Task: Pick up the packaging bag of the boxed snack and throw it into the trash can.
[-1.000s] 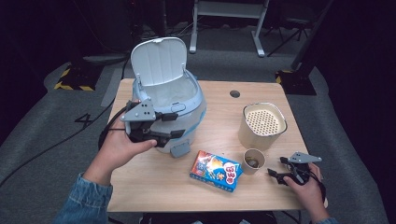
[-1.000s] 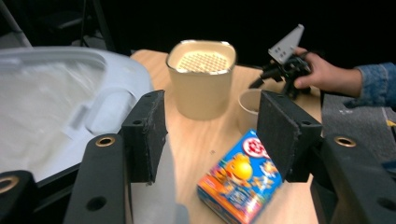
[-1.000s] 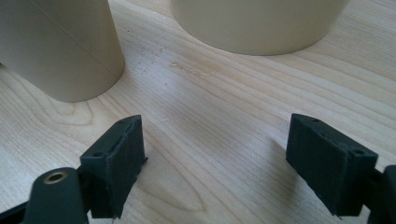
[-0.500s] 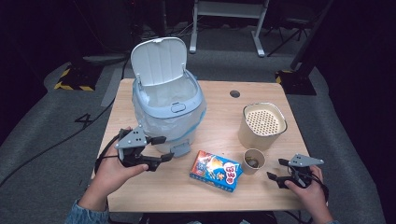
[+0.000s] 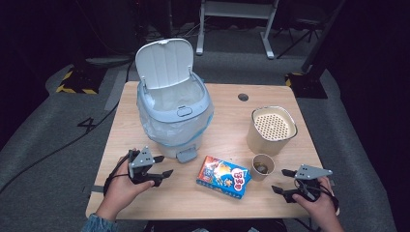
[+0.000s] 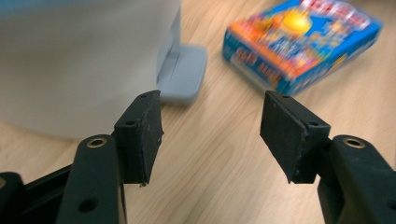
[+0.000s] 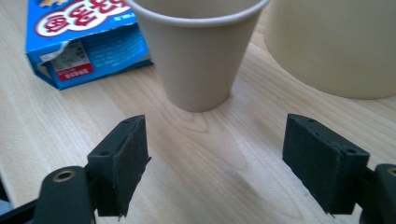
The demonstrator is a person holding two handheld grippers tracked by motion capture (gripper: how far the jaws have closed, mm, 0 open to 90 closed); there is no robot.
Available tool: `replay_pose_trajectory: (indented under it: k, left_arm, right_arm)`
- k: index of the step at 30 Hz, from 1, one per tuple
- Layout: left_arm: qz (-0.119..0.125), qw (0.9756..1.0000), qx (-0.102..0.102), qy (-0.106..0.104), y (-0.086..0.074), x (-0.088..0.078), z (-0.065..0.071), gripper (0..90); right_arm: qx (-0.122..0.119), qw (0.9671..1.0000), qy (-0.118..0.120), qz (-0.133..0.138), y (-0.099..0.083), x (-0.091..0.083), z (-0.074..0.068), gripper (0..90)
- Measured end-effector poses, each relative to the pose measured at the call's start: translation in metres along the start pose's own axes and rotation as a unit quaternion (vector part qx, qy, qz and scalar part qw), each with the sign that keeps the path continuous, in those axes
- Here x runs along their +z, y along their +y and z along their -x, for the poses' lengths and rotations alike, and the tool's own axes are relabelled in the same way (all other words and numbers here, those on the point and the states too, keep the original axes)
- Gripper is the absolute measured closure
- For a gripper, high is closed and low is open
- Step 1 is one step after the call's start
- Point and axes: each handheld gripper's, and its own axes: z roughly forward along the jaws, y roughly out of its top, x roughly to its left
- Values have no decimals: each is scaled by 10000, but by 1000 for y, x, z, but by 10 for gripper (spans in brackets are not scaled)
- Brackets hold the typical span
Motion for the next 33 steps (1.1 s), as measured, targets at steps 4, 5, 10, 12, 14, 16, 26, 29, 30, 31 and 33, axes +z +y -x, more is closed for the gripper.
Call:
replay_pose_trajectory:
  k: [4, 5, 10, 12, 14, 16, 26, 29, 30, 31, 33]
  left_arm:
    - [-65, 9999, -101, -111, -9, 9, -1, 394]
    - [-168, 9998, -107, -101, -14, 14, -1, 395]
    - [-386, 9990, -202, -103, -26, 25, -2, 393]
    - [-466, 9988, -177, -18, -31, 29, -3, 386]
    - [-502, 9986, -159, 35, -32, 30, -4, 381]
    - [-592, 9981, -114, 84, -35, 32, -4, 374]
    - [-607, 9980, 41, 188, -36, 33, -1, 349]
    - [-606, 9980, 39, 188, -36, 33, -1, 349]
    - [-607, 9980, 39, 189, -36, 33, -1, 349]
    - [-608, 9980, 36, 196, -36, 33, -1, 349]
    - [-608, 9980, 37, 195, -36, 33, -1, 349]
  right_arm:
    - [14, 10000, 33, 67, 1, 0, -4, 212]
    - [3, 10000, 8, 71, 4, -4, -6, 241]
    - [-13, 9997, 165, 165, 14, -14, -17, 288]
    - [19, 9993, 331, 161, 16, -14, -22, 314]
    - [31, 9990, 406, 165, 17, -13, -24, 326]
    - [77, 9979, 615, 161, 19, -9, -34, 342]
    - [-39, 9940, 1089, 12, 26, 23, -67, 289]
    - [-100, 9929, 1187, -11, 27, 37, -77, 281]
    - [-100, 9929, 1187, -11, 27, 37, -77, 281]
    - [-114, 9925, 1216, -61, 28, 43, -81, 299]
    - [-119, 9924, 1219, -84, 28, 46, -82, 310]
